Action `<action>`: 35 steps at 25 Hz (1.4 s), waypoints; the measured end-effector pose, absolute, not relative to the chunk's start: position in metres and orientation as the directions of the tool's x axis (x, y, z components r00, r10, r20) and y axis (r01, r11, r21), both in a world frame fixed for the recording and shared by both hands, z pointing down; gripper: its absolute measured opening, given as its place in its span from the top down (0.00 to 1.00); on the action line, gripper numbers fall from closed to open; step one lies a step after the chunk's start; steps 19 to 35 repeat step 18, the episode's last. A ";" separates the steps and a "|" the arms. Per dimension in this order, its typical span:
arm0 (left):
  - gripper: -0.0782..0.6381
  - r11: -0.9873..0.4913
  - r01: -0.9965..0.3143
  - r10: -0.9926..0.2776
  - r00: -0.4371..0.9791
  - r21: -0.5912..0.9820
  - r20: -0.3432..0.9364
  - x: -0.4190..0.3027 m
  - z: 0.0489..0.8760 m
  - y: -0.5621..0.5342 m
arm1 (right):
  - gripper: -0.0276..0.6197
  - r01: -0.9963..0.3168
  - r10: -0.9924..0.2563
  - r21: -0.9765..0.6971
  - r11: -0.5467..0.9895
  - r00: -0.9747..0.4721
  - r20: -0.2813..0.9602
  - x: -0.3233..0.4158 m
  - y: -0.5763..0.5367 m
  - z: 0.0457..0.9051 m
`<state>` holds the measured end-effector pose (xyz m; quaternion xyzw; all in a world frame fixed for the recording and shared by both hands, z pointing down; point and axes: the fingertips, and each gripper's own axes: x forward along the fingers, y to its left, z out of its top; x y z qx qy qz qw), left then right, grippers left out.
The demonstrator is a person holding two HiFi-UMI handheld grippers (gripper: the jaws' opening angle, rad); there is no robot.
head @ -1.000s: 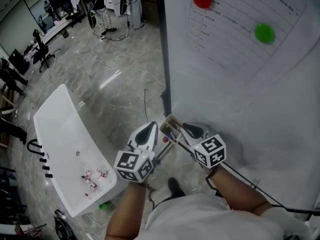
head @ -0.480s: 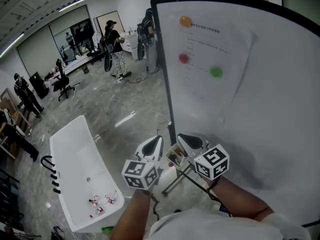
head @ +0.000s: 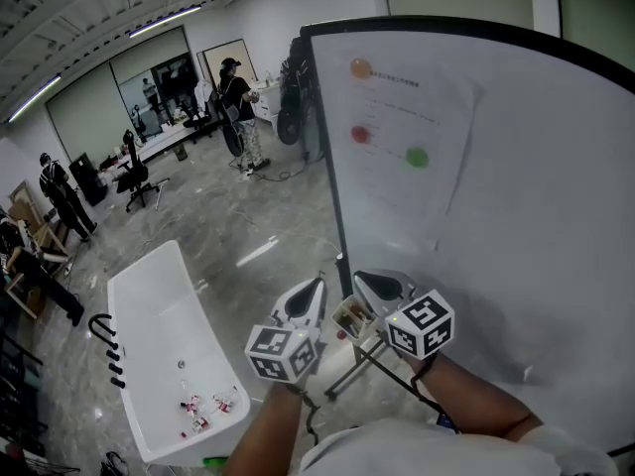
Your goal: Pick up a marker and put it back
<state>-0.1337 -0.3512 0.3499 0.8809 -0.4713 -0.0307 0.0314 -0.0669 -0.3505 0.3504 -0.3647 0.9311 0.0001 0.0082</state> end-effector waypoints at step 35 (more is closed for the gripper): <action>0.88 -0.543 -0.834 -0.840 0.542 0.100 -0.040 -0.153 0.344 -0.341 | 0.95 -0.683 -0.683 -0.004 0.731 -0.731 0.001 -0.084 -0.346 0.347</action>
